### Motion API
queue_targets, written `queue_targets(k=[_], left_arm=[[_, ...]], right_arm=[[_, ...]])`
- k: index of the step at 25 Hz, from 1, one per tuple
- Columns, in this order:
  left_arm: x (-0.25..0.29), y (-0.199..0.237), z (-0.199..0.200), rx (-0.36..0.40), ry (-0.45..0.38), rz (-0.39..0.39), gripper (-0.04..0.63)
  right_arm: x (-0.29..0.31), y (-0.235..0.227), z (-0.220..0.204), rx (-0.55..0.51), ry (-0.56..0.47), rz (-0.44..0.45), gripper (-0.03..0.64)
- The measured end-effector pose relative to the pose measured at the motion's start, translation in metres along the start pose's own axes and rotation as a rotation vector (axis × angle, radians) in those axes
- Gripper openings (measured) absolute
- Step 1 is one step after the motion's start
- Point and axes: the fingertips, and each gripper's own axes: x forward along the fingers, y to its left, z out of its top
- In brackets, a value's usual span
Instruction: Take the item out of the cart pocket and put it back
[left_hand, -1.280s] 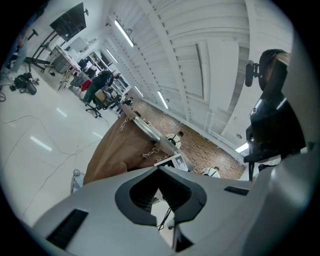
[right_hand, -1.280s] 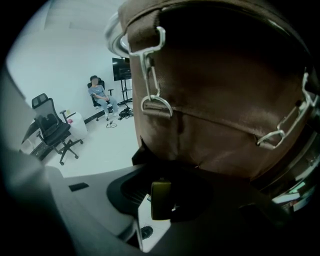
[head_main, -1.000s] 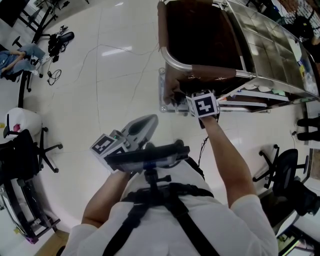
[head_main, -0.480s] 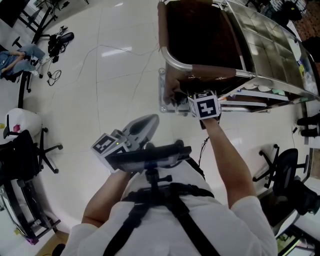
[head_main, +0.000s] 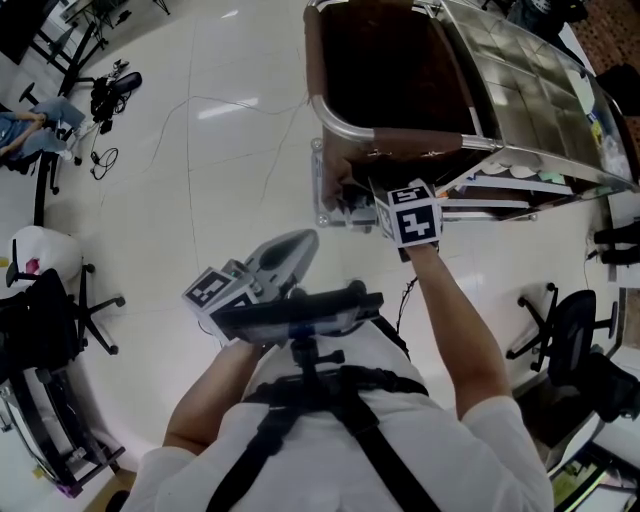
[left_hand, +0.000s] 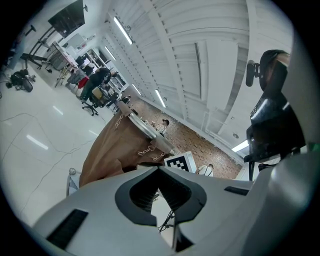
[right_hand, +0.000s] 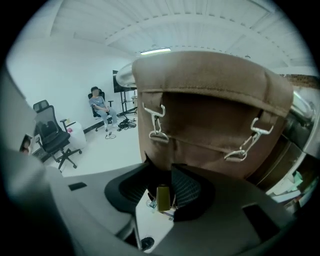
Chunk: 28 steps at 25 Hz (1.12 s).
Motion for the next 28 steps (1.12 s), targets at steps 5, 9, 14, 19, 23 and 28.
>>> queue_targets(k=[5,9,14,19,23,28], left_arm=[[0.004,-0.004,-0.002,0.001,0.005,-0.016,-0.006],[0.003,-0.007,-0.002,0.001,0.010,-0.022,-0.006],[0.007,-0.009,-0.003,0.003,0.016,-0.030,-0.006],[0.008,-0.011,-0.004,0.003,0.020,-0.036,-0.006],[0.010,-0.011,-0.003,0.003,0.021,-0.039,-0.006],[0.011,-0.011,-0.002,0.003,0.020,-0.043,-0.006]], right_arm=[[-0.015,0.001,0.009,-0.004,-0.040,0.000,0.140],[-0.025,0.005,0.012,0.000,-0.059,0.003,0.140],[-0.039,0.001,0.013,0.008,-0.082,0.000,0.140],[-0.051,0.002,0.015,0.015,-0.104,0.003,0.140],[-0.062,0.005,0.018,0.015,-0.123,0.015,0.140],[-0.080,0.007,0.024,0.028,-0.160,0.020,0.135]])
